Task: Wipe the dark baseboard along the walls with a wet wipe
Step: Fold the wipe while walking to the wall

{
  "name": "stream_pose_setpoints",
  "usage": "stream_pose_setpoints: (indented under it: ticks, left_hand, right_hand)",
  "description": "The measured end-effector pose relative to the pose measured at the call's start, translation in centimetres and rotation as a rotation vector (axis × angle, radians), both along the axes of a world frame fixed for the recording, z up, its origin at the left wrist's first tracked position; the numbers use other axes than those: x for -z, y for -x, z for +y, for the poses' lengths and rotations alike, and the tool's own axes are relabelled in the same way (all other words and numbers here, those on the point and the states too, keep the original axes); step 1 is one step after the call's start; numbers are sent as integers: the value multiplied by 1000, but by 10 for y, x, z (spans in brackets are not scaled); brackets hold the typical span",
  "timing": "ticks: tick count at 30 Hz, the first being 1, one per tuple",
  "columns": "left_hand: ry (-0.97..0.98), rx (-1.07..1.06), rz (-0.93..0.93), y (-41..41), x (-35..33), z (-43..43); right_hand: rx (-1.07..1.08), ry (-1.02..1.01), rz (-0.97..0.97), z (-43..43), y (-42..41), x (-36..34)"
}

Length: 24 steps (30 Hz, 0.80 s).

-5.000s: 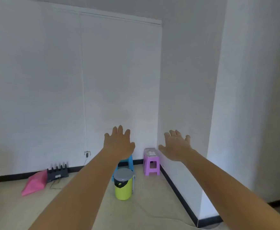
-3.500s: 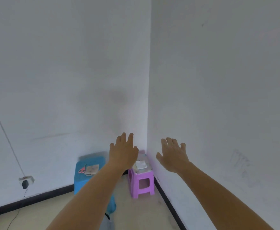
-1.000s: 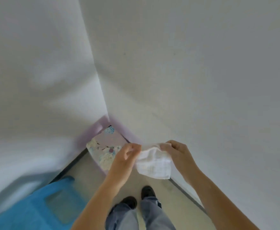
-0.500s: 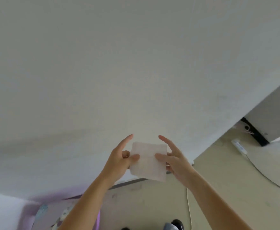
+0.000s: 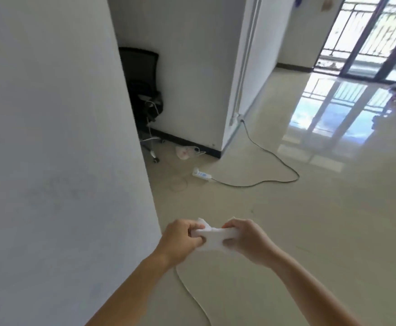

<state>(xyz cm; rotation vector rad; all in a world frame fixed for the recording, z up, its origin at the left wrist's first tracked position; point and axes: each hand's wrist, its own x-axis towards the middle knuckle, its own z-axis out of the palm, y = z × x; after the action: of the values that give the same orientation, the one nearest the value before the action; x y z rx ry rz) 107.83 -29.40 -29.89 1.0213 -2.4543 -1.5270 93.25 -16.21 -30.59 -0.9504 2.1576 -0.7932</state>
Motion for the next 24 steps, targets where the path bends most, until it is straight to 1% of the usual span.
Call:
stream_pose_setpoints:
  ticks: [2,4,6,10,13,15,18,20,22,24]
  left_hand:
    - [61,59,19,63,-3,16]
    - [106,82,31,121,-6,29]
    - [119,95,42,174,-7,37]
    - [51,175,63,273,-10,40]
    - [-7,213,74,347,-5,35]
    - [-22,212,88,397,3,29]
    - [0,199,111,480,14,12]
    - [-6,194,107,537,19,-5]
    - [-55,211,111,594,21,-24]
    - [-96,255,114,643,18,-42]
  right_hand:
    - [93,26,115,23,51,0]
    - [182,55,169,44,98,-1]
    - [283,107,126,63,140,-5]
    - [468,253,-76,87,214,-12]
    - [605,324,-91,87,270,-9]
    - [690,351,-42,77,312,-3]
    - [740,361,26,49,385,6]
    - [769,318,117,25,438,11]
    - [801,269,241,1,490,12]
    - [823,242,297,-22,535,7]
